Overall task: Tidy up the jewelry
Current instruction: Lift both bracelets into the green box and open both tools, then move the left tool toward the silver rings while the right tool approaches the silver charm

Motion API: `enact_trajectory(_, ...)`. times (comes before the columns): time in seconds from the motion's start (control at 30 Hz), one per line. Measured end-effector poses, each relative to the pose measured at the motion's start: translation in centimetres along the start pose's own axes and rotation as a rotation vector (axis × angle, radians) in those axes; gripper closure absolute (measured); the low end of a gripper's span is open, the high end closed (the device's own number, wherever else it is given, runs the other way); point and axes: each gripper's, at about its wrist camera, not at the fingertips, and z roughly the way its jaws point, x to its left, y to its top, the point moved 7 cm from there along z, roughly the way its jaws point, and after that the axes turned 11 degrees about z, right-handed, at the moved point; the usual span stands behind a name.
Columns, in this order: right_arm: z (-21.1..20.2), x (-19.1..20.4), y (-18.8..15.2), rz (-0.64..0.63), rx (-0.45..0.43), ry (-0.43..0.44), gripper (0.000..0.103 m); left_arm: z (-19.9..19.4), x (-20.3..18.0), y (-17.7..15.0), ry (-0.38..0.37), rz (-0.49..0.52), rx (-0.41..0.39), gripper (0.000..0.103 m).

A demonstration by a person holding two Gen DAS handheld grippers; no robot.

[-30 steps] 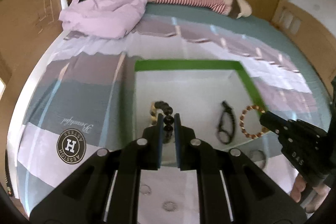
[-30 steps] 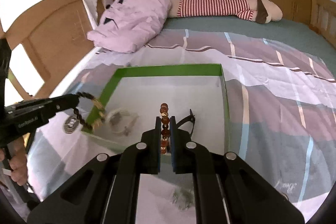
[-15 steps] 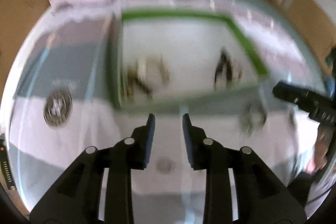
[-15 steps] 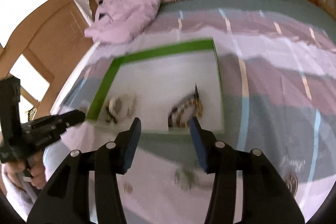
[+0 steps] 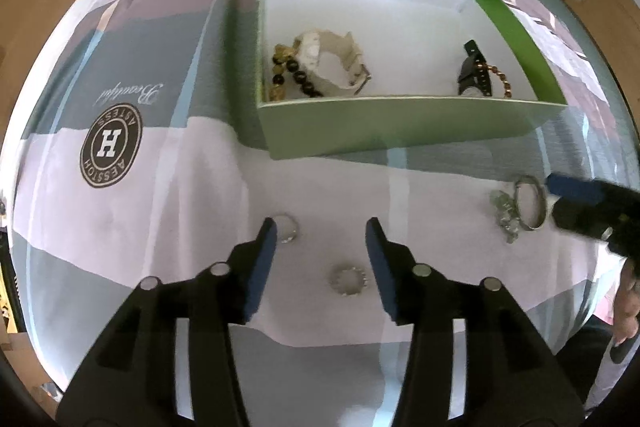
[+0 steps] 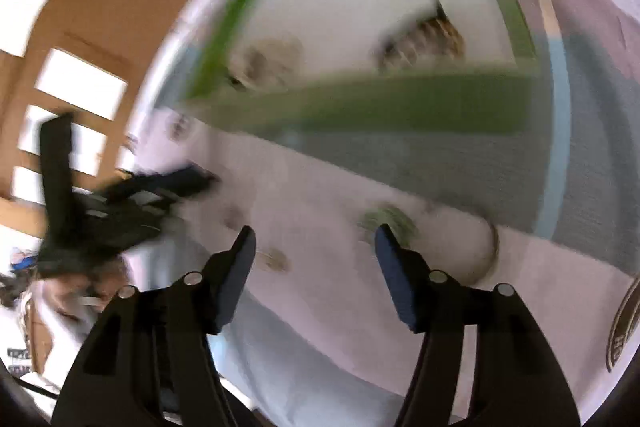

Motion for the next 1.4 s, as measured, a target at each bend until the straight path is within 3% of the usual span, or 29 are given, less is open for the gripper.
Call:
enact_trajectory(0.1,-1.0,-0.1,0.5,-0.016,-0.057,-0.054,0.036,0.6,0.3,-0.1,0.007,-0.007,0.022,0.053)
enact_trajectory(0.2,0.5,-0.8,0.0,0.027,0.0,-0.061,0.036,0.7,0.1,0.1,0.006,-0.006,0.03,0.053)
enact_trajectory(0.3,2.2,-0.5,-0.9,-0.009,0.047,-0.079,0.036,0.6,-0.1,0.1,0.004,0.005,0.024,0.049)
enact_trajectory(0.37,3.4,-0.6,-1.3,-0.024,0.068,-0.155,0.041,0.6,-0.1,0.0,0.005,0.007,0.027,0.049)
enact_trajectory(0.43,3.8,-1.3,-0.9,-0.031,0.039,-0.243,0.048,0.7,0.1,-0.2,0.008,0.001,0.033,0.048)
enact_trajectory(0.53,3.0,-3.1,-0.1,-0.001,-0.023,-0.364,0.049,1.0,0.5,-0.4,0.001,-0.015,0.054,0.046)
enact_trajectory(0.67,3.0,-3.7,-0.1,0.011,-0.016,-0.346,0.05,1.6,0.8,-0.6,-0.017,-0.04,0.074,0.045)
enact_trajectory(0.7,3.2,-3.7,-0.2,-0.003,-0.021,-0.352,0.054,1.6,0.8,-0.6,-0.028,-0.046,0.066,0.045)
enact_trajectory(0.73,3.2,-3.4,-0.4,-0.019,-0.021,-0.35,0.068,1.5,0.7,-0.4,-0.048,-0.055,0.048,0.045)
enact_trajectory(0.77,3.1,-3.0,-0.6,-0.038,-0.006,-0.318,0.079,1.4,0.7,-0.1,-0.071,-0.069,0.024,0.045)
enact_trajectory(0.87,2.6,-1.0,-0.9,-0.048,0.003,-0.159,0.082,1.1,1.1,0.3,-0.079,-0.104,-0.009,0.045)
enact_trajectory(1.0,0.2,-0.2,0.0,-0.061,-0.064,-0.103,0.081,1.3,1.4,0.2,-0.035,-0.102,0.008,0.043)
enact_trajectory(1.07,-0.3,-0.9,0.4,-0.033,-0.074,-0.11,0.071,1.8,1.4,0.0,-0.038,-0.099,0.027,0.043)
enact_trajectory(1.13,-0.7,-1.9,0.4,-0.012,-0.081,-0.146,0.069,2.3,1.1,0.0,-0.045,-0.094,0.037,0.043)
enact_trajectory(1.23,-0.8,-3.1,0.3,0.018,-0.082,-0.182,0.068,2.6,-0.6,0.3,-0.136,-0.084,0.012,0.043)
enact_trajectory(1.3,-1.5,-3.9,0.0,0.043,-0.078,-0.192,0.061,2.2,-2.8,0.8,-0.229,-0.037,-0.021,0.043)
enact_trajectory(1.4,-0.6,-3.3,0.1,0.03,-0.09,-0.209,0.059,0.6,-4.0,1.5,-0.199,0.033,-0.089,0.042)
